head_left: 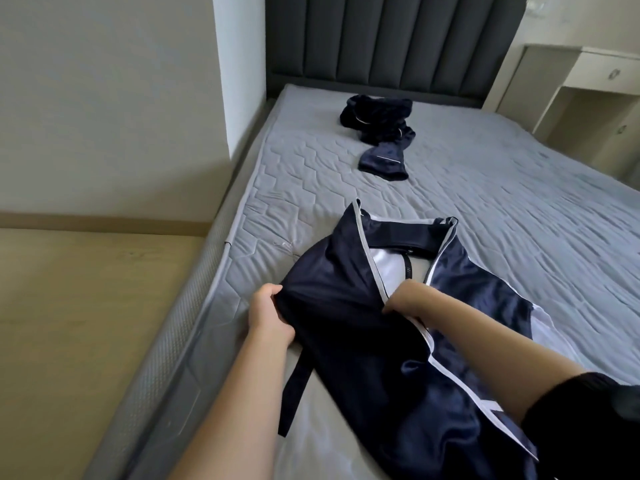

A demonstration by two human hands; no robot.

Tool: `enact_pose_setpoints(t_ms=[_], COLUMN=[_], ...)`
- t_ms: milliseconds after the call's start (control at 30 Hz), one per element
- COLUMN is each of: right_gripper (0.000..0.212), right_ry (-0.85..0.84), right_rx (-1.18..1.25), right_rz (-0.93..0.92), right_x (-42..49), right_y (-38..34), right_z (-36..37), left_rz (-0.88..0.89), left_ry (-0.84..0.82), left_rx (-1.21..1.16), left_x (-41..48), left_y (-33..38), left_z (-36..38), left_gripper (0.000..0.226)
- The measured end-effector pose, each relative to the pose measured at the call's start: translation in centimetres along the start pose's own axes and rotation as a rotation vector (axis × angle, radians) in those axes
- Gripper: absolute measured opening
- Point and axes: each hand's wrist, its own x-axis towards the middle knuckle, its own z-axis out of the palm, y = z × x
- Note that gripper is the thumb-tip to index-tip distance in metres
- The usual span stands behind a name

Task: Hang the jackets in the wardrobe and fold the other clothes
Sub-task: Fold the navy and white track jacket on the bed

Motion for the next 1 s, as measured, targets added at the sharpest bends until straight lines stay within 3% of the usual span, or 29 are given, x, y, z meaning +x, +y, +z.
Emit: enact_pose_setpoints(t_ms=[67, 200, 300, 367, 467, 533, 600, 700, 767, 833, 867, 933, 1000], right_gripper=[0.012, 0.024, 0.035, 0.027, 0.012, 0.014, 0.014, 0.017, 0.026, 0.035, 0.039, 0.047, 0.056], right_ry=[-0.146, -0.322, -0.025, 0.154, 0.258, 0.372, 0.558, 0.697, 0.634, 0.502, 0.423, 0.281, 0.185], right_rx=[-0.14, -0.093, -0.108, -0.162, -0.333, -0.291, -0.133, 0.013, 0.003, -0.001, 0.0, -0.04, -0.137], right_rz=[0.022, 0.029, -0.08, -0.103, -0.119, -0.233, -0.396, -0.458, -0.352, -0.238, -0.191, -0.115, -0.069], right_x=[-0.4, 0.2, 1.4, 1.8, 1.8, 1.4, 0.2, -2.1, -3.3, -4.3, -4.7, -5.7, -6.7], right_y=[-0.3, -1.8, -2.4, -1.9, -0.7, -0.4, -0.1, 1.8, 4.0, 6.1, 7.1, 9.1, 10.5], right_z=[-0.5, -1.4, -1.0, -0.9, -0.7, -0.3, -0.1, -0.7, -1.0, -1.1, -1.1, -1.2, -1.5], left_rz=[-0.016, -0.076, -0.051, -0.03, 0.023, 0.169, 0.431, 0.917, 1.278, 1.475, 1.471, 1.273, 1.071], left_ry=[-0.002, 0.003, 0.055, 0.096, 0.156, 0.235, 0.291, 0.316, 0.215, -0.059, -0.239, -0.534, -0.593], left_rx=[0.034, 0.225, 0.279, 0.239, 0.195, 0.401, 0.657, 1.066, 1.362, 1.518, 1.573, 1.817, 2.121], left_x=[0.2, 0.8, 0.6, 0.4, 0.3, 0.1, -0.7, -2.0, -2.8, -3.9, -4.4, -5.8, -6.7], left_y=[0.1, 0.5, 0.2, -0.1, -0.5, -0.9, -1.5, -2.5, -3.3, -4.2, -4.8, -6.3, -8.5], left_z=[0.1, 0.1, 0.1, 0.2, 0.5, 0.6, 0.6, 0.5, 0.7, 1.3, 1.6, 2.3, 2.4], left_gripper=[0.028, 0.023, 0.021, 0.019, 0.01, 0.012, 0.007, 0.054, 0.056, 0.037, 0.027, 0.024, 0.043])
